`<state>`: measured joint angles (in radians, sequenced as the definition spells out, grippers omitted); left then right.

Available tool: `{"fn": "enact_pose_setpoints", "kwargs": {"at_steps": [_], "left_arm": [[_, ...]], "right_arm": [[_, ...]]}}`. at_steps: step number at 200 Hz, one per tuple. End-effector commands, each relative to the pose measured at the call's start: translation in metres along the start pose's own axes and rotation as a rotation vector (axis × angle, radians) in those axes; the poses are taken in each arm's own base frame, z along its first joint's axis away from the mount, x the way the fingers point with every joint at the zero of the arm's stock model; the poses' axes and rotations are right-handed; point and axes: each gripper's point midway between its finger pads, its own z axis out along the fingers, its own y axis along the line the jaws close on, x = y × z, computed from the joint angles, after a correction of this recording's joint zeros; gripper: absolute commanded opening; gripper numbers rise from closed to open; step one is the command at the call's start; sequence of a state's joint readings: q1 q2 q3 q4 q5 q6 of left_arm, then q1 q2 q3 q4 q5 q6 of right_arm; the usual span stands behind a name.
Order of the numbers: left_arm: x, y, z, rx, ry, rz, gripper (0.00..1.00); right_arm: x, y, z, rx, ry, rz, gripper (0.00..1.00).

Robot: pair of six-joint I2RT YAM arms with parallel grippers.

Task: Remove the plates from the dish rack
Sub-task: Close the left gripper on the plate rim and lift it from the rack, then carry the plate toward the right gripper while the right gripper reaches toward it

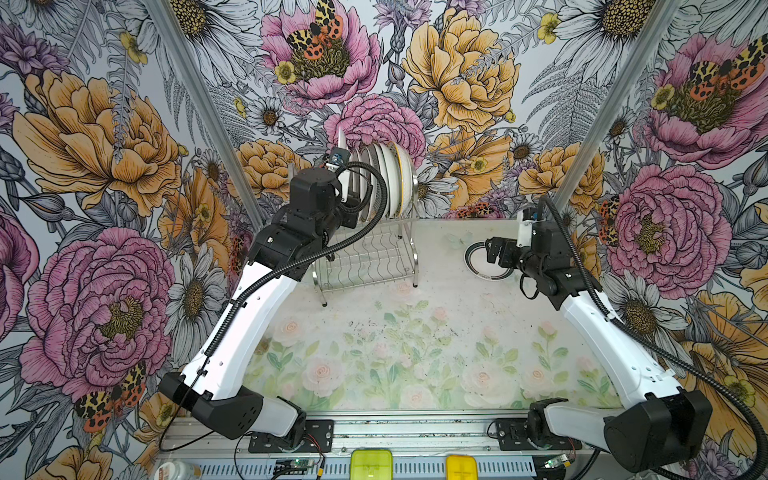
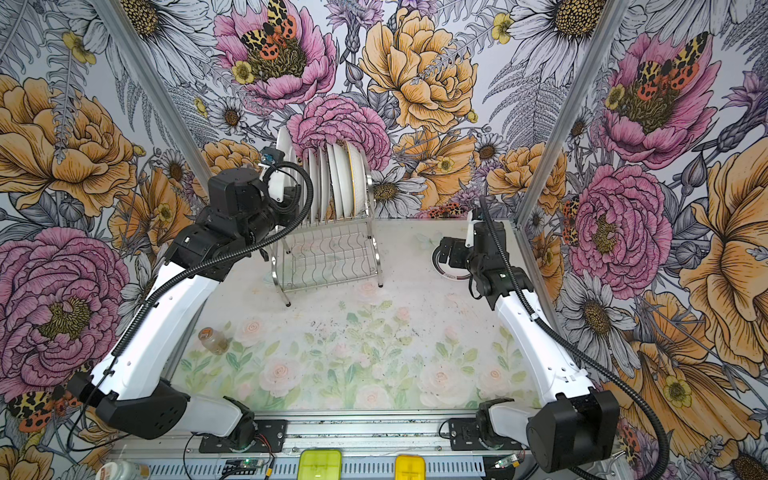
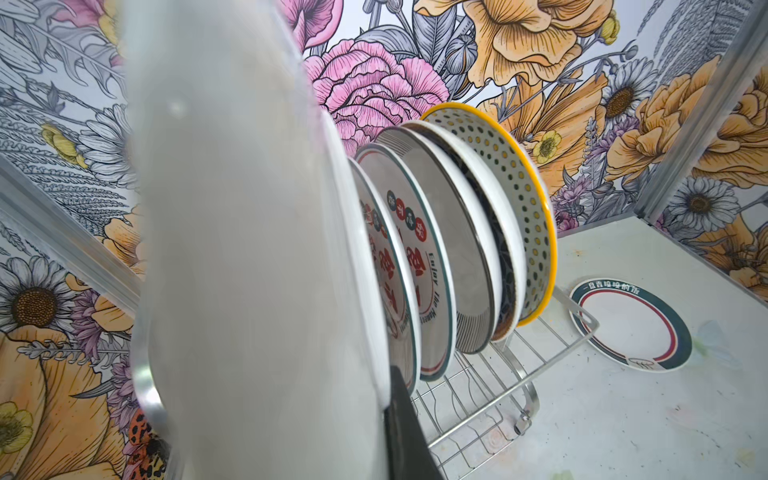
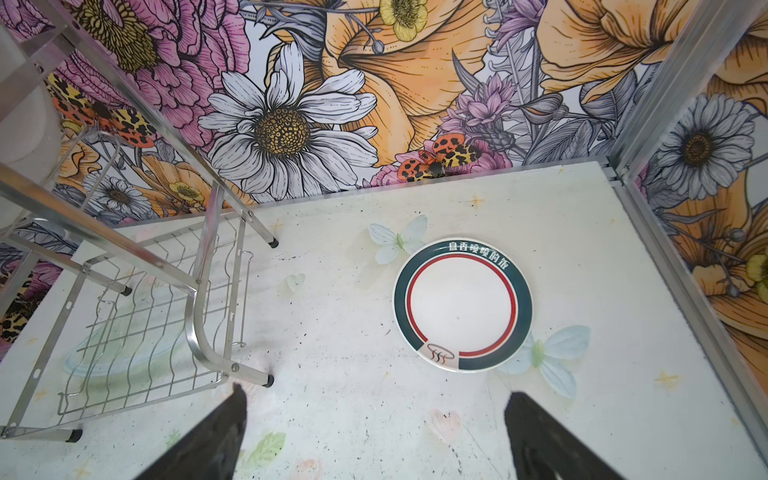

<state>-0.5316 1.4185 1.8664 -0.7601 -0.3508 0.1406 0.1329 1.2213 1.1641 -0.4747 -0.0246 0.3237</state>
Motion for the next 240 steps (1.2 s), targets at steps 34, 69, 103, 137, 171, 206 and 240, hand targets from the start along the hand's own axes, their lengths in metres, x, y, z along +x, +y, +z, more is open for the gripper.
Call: {"fn": "enact_pose_setpoints", "kwargs": {"at_steps": [34, 69, 103, 137, 171, 206, 240], "left_arm": [[-0.033, -0.02, -0.056, -0.011, -0.112, 0.079, 0.0], [-0.024, -0.034, -0.062, 0.004, -0.098, 0.103, 0.0], [-0.004, -0.083, -0.068, 0.107, -0.072, 0.174, 0.0], [0.031, -0.132, -0.067, 0.135, -0.013, 0.284, 0.0], [0.07, -0.167, -0.063, 0.126, 0.045, 0.392, 0.0], [0.107, -0.192, -0.059, 0.167, 0.096, 0.452, 0.0], [0.143, -0.213, -0.051, 0.161, 0.148, 0.571, 0.0]], "right_arm": [[-0.002, -0.01, -0.026, -0.01, -0.053, 0.117, 0.98], [0.006, -0.011, -0.032, -0.024, -0.05, 0.143, 0.98], [0.01, -0.01, -0.042, -0.06, -0.055, 0.225, 0.98], [0.012, -0.003, -0.049, -0.128, -0.039, 0.333, 0.95], [0.009, 0.008, -0.062, -0.204, -0.042, 0.413, 0.93], [0.002, 0.031, -0.077, -0.338, -0.018, 0.47, 0.91], [0.003, 0.048, -0.081, -0.435, 0.026, 0.504, 0.86]]}}
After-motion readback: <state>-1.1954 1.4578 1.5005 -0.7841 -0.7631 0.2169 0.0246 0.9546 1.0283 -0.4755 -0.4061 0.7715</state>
